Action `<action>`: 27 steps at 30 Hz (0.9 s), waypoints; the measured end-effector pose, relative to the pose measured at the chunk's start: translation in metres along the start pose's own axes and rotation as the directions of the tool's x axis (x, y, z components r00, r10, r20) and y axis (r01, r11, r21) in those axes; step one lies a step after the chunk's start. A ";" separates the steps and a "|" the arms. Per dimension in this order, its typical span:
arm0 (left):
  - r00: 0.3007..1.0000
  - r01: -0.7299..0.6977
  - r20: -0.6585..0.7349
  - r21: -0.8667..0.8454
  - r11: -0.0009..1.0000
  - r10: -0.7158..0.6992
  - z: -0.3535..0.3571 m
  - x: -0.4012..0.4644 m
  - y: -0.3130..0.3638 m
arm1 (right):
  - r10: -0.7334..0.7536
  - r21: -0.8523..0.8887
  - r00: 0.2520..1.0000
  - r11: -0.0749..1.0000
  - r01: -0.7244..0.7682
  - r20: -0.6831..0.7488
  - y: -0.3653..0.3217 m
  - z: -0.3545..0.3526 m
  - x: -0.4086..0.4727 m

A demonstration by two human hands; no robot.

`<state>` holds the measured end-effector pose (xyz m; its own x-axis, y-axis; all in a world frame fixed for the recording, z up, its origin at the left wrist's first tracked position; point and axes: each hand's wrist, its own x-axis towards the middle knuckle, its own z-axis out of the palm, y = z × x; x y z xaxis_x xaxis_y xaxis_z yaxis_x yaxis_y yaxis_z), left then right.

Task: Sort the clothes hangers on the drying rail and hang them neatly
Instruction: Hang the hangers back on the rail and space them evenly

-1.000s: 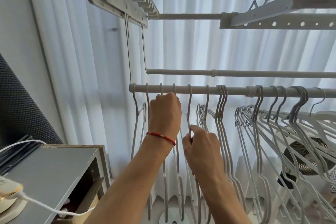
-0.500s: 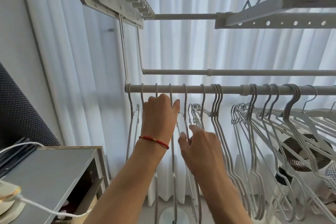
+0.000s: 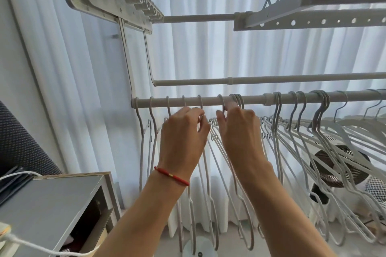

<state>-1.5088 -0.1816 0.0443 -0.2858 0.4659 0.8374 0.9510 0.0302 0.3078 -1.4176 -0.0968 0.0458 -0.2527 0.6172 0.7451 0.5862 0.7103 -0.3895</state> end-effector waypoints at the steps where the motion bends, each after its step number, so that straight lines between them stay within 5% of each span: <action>1: 0.999 -0.030 -0.030 0.005 1.000 0.030 -0.001 0.004 0.000 | -0.008 -0.005 1.000 1.000 0.008 -0.003 -0.002 0.000 0.006; 6: 0.989 -0.148 0.023 0.131 0.980 0.147 -0.009 0.039 -0.012 | -0.013 -0.002 0.999 1.000 0.013 -0.047 -0.003 0.005 0.013; 20: 0.991 -0.132 -0.008 0.095 0.987 0.133 -0.009 0.029 -0.023 | -0.024 0.041 0.999 0.999 0.025 -0.039 -0.005 0.009 0.013; 24: 0.989 -0.149 -0.013 -0.020 0.989 0.149 -0.002 0.019 0.000 | 0.040 0.136 0.986 0.991 -0.018 -0.160 0.010 -0.012 0.005; 27: 0.996 -0.009 0.080 -0.203 0.979 0.026 0.008 0.010 0.022 | 0.150 0.164 0.978 0.978 -0.126 -0.142 0.032 -0.025 -0.001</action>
<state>-1.4895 -0.1692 0.0555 -0.2510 0.5355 0.8064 0.9098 -0.1540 0.3855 -1.3793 -0.0838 0.0461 -0.0501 0.6623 0.7475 0.4787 0.6728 -0.5640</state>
